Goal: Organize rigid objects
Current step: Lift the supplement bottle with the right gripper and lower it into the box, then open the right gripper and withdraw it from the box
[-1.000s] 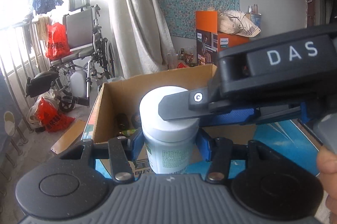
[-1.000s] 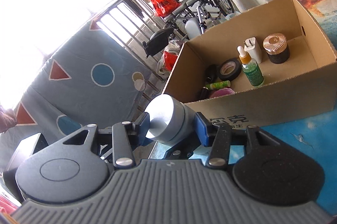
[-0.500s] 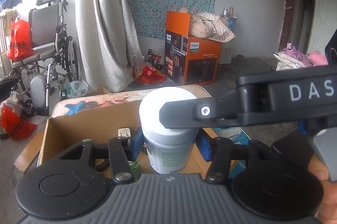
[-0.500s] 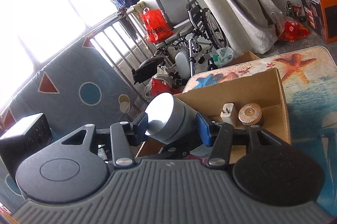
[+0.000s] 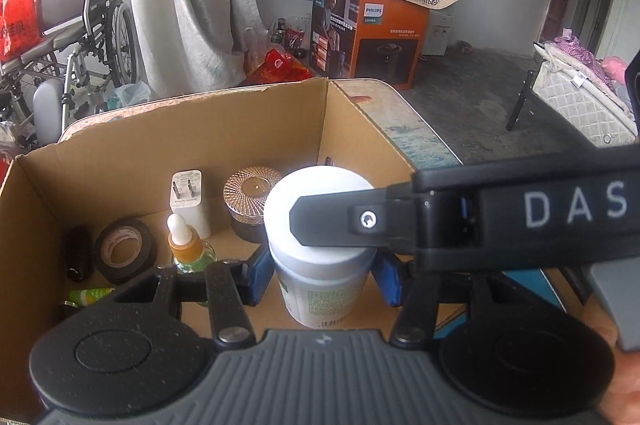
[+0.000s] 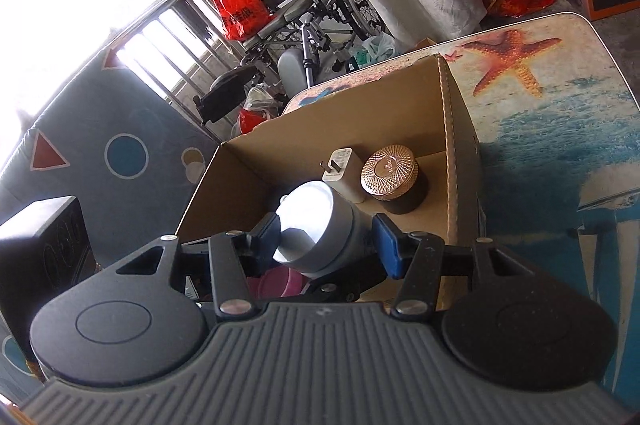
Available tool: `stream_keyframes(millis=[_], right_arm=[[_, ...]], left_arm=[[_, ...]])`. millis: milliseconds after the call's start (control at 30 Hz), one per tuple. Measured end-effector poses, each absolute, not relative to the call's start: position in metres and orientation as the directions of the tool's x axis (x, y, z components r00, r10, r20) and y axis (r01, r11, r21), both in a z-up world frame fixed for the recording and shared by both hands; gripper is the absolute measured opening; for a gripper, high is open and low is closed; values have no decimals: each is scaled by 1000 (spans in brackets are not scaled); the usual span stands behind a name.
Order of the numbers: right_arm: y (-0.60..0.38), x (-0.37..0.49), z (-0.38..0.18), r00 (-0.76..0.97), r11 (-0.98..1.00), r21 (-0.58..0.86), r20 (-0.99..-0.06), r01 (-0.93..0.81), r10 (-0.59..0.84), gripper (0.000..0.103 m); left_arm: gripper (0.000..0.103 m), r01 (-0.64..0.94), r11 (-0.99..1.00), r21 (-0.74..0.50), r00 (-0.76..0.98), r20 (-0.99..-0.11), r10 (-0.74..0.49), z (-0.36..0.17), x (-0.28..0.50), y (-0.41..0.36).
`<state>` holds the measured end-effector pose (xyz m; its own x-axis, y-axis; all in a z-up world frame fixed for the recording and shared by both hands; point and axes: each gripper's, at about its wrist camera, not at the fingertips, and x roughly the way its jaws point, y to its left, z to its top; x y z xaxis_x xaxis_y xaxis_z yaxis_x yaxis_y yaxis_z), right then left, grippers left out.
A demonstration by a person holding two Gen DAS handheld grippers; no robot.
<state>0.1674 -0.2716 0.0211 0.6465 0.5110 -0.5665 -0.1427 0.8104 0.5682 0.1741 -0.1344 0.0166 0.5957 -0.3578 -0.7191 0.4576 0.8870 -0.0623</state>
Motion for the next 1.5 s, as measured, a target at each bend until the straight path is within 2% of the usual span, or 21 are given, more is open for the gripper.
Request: stream_keyframes(millis=[133, 267, 433, 500, 533, 667, 867, 1000, 1200, 1267, 1400, 1500], right_arm=[[-271, 172, 17, 655, 831, 533, -573, -159, 493, 52], [-271, 172, 18, 664, 838, 514, -565, -181, 490, 55], [-271, 163, 23, 690, 839, 508, -536, -196, 486, 62], [-273, 159, 26, 703, 832, 519, -516, -198, 489, 63], [-275, 155, 30, 714, 828, 525, -501, -198, 488, 64], [-280, 129, 50, 769, 817, 539, -428, -204, 474, 68], [-281, 75, 81, 841, 814, 540, -322, -215, 435, 82], [-276, 39, 90, 868, 820, 538, -295, -195, 400, 90], [-263, 0, 91, 889, 845, 509, -295, -164, 350, 101], [-257, -9, 91, 892, 851, 504, -304, -148, 335, 101], [-247, -20, 90, 899, 879, 465, -336, -101, 281, 101], [-239, -28, 91, 911, 907, 417, -347, -62, 222, 102]], left_arm=[[54, 448, 893, -52, 590, -733, -338, 11, 178, -138], [59, 444, 894, -53, 601, -723, -341, 11, 178, -137], [80, 451, 892, -33, 633, -693, -345, 16, 173, -139], [91, 452, 892, -28, 651, -673, -351, 21, 168, -137], [93, 453, 891, -25, 661, -661, -355, 24, 164, -135], [98, 461, 887, -16, 699, -610, -374, 39, 145, -126], [103, 475, 879, -48, 740, -518, -428, 68, 99, -96], [103, 466, 880, -95, 744, -495, -448, 84, 76, -74], [103, 336, 937, -101, 805, -485, -341, 101, 51, -45], [103, 291, 952, -94, 819, -490, -299, 105, 46, -40], [103, 184, 983, 31, 847, -513, -142, 105, 38, -42], [103, 146, 986, 84, 848, -524, -81, 97, 35, -44]])
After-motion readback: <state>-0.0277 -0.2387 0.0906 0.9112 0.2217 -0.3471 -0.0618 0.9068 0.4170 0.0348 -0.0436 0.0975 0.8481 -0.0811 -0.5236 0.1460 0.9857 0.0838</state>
